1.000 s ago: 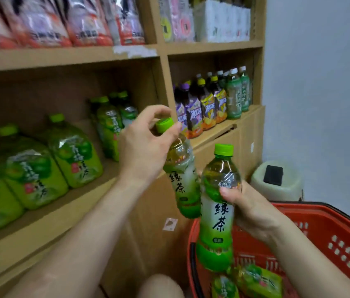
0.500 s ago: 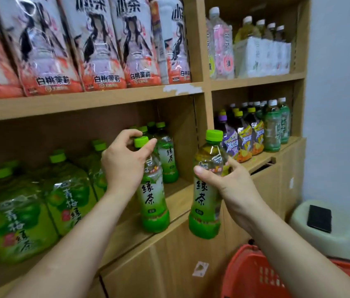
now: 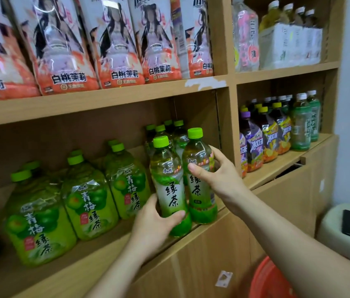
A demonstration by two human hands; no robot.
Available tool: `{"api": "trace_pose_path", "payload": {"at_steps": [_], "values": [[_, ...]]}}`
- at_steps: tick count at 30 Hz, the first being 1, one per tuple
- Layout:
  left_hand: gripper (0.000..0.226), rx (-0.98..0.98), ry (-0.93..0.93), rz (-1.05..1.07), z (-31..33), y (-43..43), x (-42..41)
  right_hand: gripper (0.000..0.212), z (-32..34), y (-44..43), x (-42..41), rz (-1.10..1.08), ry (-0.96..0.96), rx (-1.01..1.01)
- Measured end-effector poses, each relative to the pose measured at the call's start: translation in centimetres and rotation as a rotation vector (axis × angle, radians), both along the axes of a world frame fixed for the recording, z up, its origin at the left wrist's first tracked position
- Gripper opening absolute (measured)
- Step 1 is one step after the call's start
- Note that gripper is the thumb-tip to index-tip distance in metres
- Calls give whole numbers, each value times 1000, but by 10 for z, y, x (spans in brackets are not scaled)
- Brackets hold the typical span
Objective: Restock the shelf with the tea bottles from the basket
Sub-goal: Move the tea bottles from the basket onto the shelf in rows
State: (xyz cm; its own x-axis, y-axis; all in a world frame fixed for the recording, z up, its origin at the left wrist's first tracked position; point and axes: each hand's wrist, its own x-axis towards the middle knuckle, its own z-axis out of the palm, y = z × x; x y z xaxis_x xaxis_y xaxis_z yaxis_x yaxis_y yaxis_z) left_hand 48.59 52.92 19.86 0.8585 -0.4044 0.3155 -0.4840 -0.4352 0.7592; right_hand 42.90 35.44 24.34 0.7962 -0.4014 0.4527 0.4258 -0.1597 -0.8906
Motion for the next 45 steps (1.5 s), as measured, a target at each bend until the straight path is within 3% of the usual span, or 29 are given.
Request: {"api": "trace_pose_path", "payload": {"at_steps": [6,9,13,16,20,25,30,37,45], "values": [[48,33,-59,55,0,-11,24,74,-8,-12,3,42,116,-121],[48,85,-115,121,-1,-25,34,82,-28,-12,1,-109,149,-155],[51,136,-108,161,3,-49,41,72,-43,-21,11,-268,83,-82],[63,161,-98,223,2,-63,44,46,-49,-28,19,-360,62,-128],[81,98,-114,253,-7,-68,40,35,-53,-27,23,-414,48,-196],[64,-81,-179,259,-6,-67,31,29,-59,-30,30,-515,38,-282],[56,-118,-227,248,-9,-68,33,16,-64,-19,34,-690,11,-471],[52,-84,-357,230,-14,-68,41,31,-70,-15,39,-722,114,-694],[54,-59,-374,219,-16,-69,48,49,-59,-16,50,-561,304,-715]]}}
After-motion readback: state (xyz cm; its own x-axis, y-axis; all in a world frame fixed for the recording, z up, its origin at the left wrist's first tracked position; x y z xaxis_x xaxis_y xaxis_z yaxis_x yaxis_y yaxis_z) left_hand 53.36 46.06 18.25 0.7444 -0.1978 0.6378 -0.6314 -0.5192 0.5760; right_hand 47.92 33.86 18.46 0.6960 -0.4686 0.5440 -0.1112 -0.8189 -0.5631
